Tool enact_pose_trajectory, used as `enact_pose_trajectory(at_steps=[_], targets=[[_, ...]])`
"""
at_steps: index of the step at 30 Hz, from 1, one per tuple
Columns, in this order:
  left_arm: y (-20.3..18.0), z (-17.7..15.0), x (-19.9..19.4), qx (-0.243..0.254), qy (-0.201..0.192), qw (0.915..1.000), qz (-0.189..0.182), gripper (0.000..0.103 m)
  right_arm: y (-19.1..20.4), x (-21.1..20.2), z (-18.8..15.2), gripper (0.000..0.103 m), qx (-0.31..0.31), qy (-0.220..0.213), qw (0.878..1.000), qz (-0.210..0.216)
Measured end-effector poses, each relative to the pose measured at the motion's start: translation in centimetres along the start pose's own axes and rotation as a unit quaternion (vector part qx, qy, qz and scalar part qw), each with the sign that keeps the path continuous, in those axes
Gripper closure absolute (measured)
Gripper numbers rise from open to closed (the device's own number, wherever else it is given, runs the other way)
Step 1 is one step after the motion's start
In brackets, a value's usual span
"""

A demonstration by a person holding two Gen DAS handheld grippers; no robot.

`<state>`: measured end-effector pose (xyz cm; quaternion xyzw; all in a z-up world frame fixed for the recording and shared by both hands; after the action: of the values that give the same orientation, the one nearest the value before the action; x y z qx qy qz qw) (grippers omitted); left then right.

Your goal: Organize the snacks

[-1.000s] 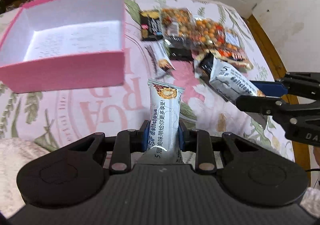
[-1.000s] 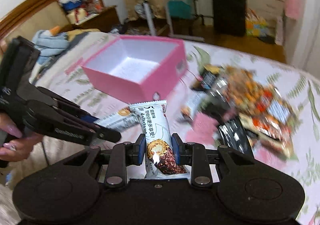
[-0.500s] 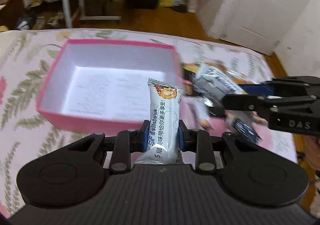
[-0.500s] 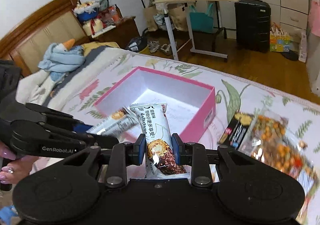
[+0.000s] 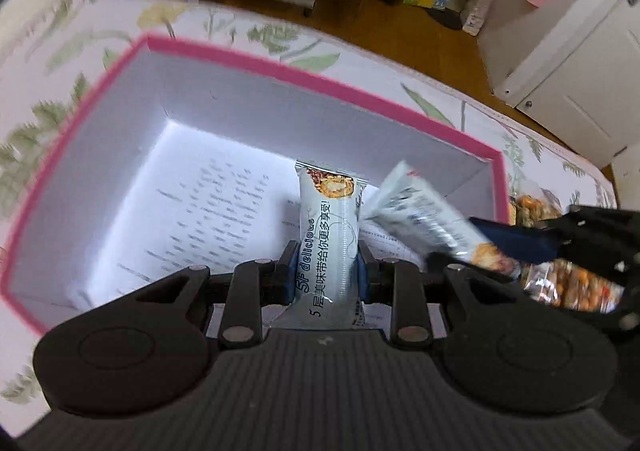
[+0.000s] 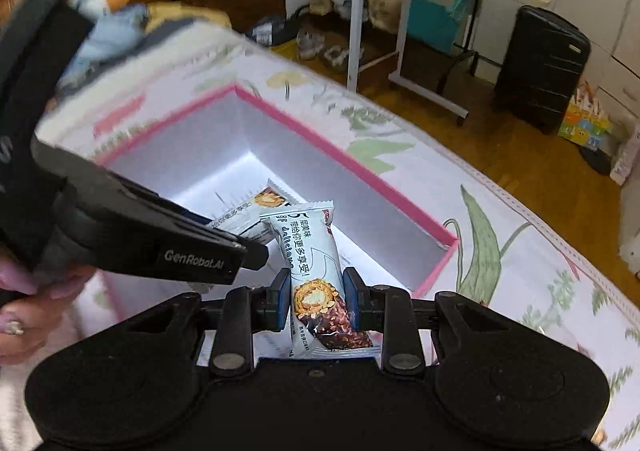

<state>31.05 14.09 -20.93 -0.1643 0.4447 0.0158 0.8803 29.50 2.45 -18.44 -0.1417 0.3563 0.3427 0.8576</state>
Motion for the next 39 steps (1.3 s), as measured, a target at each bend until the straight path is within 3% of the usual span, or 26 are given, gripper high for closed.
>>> enact_pose_trajectory(at_steps=[7,9,11,13,15,23,28,35,37,39], targets=[[1.6,-1.5,3.7,-0.075,0.028,0.9968,0.007,0.076,0.4,3.3,-0.4,0.072,-0.079,0.032,0.996,-0.027],[2.0,-1.5,4.3,-0.092,0.031,0.9952,0.004,0.071,0.5,3.9,-0.8,0.071,-0.104,0.043,0.993,-0.034],[2.0,-1.7,4.4,-0.091,0.035,0.9952,0.002,0.059,0.8,4.2,-1.1,0.069,-0.124,0.044,0.99,-0.042],[1.9,-1.9,4.1,-0.075,0.035,0.9966,0.001,0.053,0.9,3.9,-1.1,0.049,-0.138,0.029,0.988,-0.056],[1.9,-1.7,3.4,-0.054,0.027,0.9982,0.004,0.05,1.0,2.8,-0.9,0.037,-0.139,0.008,0.988,-0.071],[0.1,-1.2,-2.8,0.044,-0.008,0.9986,-0.027,0.048,1.3,-7.9,-0.8,0.037,-0.036,-0.087,0.995,-0.044],[-1.5,-1.5,-7.6,0.088,-0.019,0.9946,-0.05,0.048,1.0,-15.0,-2.7,0.036,0.037,-0.11,0.993,-0.038],[-5.4,-2.9,-12.8,0.153,-0.021,0.9844,-0.085,0.048,-0.6,-22.4,-5.9,0.032,0.13,-0.117,0.984,-0.043],[-6.9,-3.6,-13.8,0.167,-0.02,0.9806,-0.1,0.048,-1.4,-23.9,-7.0,0.022,0.157,-0.126,0.978,-0.056],[-8.4,-4.4,-14.3,0.182,-0.017,0.9765,-0.114,0.048,-2.7,-25.3,-8.5,0.019,0.195,-0.136,0.969,-0.072]])
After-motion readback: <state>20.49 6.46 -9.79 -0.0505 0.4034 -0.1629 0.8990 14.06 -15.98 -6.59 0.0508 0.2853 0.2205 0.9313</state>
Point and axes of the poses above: each gripper's, at about its wrist camera, not at the fingertips, and x roughly the way its jaws point, y to its left, z to its top, the point moved 9 cm from there along x, roughly the way its jaws point, and after that the axes turned 11 degrees about -y, right-handed, at the moved point
